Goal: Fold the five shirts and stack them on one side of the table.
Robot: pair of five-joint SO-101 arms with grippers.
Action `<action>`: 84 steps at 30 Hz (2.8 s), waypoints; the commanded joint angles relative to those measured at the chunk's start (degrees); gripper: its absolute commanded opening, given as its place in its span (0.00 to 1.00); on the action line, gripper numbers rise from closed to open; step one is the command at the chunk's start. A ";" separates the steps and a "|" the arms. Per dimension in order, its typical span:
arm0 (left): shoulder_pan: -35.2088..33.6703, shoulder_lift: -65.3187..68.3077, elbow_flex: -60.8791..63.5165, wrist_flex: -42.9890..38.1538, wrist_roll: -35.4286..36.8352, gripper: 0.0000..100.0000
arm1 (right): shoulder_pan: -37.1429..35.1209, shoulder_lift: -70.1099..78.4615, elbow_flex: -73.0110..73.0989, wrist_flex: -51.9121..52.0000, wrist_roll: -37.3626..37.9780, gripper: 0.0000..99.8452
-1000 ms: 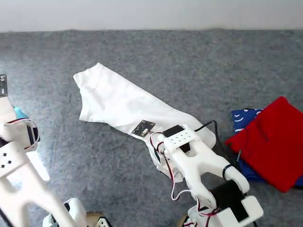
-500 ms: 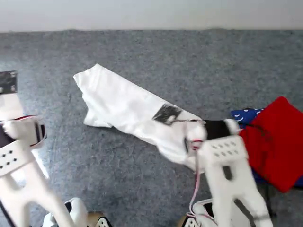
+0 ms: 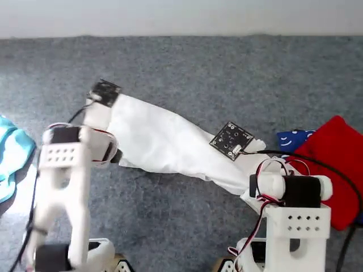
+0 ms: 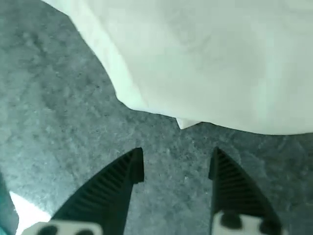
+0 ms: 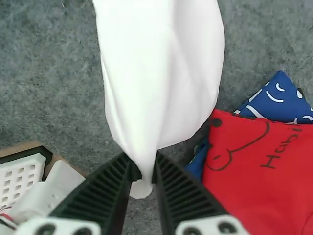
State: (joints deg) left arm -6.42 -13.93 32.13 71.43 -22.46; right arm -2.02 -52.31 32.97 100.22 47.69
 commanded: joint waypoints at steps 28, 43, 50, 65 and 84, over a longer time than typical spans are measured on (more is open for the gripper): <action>4.04 59.16 -91.30 29.63 2.99 0.20 | 0.75 -0.75 3.08 0.48 -10.64 0.01; 4.22 39.30 -60.88 29.01 -7.91 0.20 | 0.75 -0.84 7.12 -1.19 -12.40 0.01; 4.66 34.64 -57.80 29.10 -10.02 0.20 | 0.84 -0.66 7.21 -4.18 -12.40 0.01; 5.27 37.27 -42.95 24.18 -16.97 0.20 | 10.42 -0.66 7.21 -6.73 -11.96 0.01; 9.14 45.27 -45.05 16.00 -18.11 0.20 | 10.42 -0.66 7.21 -6.55 -12.31 0.01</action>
State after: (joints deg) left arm 2.99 32.13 -10.77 88.66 -39.96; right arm 7.56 -52.92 40.35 93.45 36.00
